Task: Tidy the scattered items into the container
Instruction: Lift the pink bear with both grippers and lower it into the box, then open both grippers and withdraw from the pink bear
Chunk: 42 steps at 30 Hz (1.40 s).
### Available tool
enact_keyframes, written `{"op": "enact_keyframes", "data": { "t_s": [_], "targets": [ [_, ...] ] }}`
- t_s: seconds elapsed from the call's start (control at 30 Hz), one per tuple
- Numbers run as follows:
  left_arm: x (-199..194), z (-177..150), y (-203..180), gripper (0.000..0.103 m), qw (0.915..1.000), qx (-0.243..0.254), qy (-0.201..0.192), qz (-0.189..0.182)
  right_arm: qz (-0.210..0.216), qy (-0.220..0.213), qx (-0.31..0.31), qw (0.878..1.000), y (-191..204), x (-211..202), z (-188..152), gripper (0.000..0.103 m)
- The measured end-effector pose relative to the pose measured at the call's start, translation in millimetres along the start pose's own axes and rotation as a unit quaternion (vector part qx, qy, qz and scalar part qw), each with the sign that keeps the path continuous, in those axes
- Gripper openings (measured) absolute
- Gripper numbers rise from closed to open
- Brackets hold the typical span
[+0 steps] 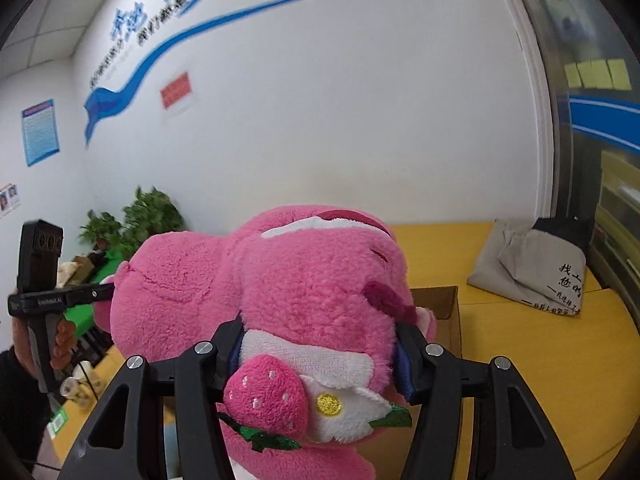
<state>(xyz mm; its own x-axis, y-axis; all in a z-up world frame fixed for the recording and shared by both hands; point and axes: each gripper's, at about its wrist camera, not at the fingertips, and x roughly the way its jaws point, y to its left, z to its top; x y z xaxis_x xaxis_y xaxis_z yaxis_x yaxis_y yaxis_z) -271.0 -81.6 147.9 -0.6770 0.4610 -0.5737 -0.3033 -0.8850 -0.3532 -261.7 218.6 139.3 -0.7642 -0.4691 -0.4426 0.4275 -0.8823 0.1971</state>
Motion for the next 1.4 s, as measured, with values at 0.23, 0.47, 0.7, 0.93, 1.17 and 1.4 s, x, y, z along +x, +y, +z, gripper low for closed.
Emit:
{"op": "enact_keyframes", "data": {
  "t_s": [0.23,0.47,0.7,0.93,1.17,1.4],
  "targets": [
    [119,-1,50,0.033,0.9958,-0.03,0.082,0.027,-0.023,0.097,0.039,0.994,-61,113,-25,0.062],
    [190,-13,74,0.033,0.988,-0.041,0.14,0.049,-0.038,0.165,0.064,0.983,-96,163,-60,0.062],
    [201,-8,75,0.033,0.9895,-0.042,0.122,0.064,-0.042,0.158,0.066,0.984,-109,175,-53,0.063],
    [233,-18,92,0.035,0.9775,-0.042,0.173,0.114,-0.073,0.186,0.081,0.977,-123,200,-58,0.088],
    [176,-15,70,0.038,0.9832,-0.013,0.124,0.133,-0.102,0.153,0.063,0.981,-103,157,-49,0.102],
    [30,-36,29,0.079,0.9867,0.014,0.018,0.161,-0.09,0.092,0.043,0.991,-39,49,-52,0.103]
  ]
}}
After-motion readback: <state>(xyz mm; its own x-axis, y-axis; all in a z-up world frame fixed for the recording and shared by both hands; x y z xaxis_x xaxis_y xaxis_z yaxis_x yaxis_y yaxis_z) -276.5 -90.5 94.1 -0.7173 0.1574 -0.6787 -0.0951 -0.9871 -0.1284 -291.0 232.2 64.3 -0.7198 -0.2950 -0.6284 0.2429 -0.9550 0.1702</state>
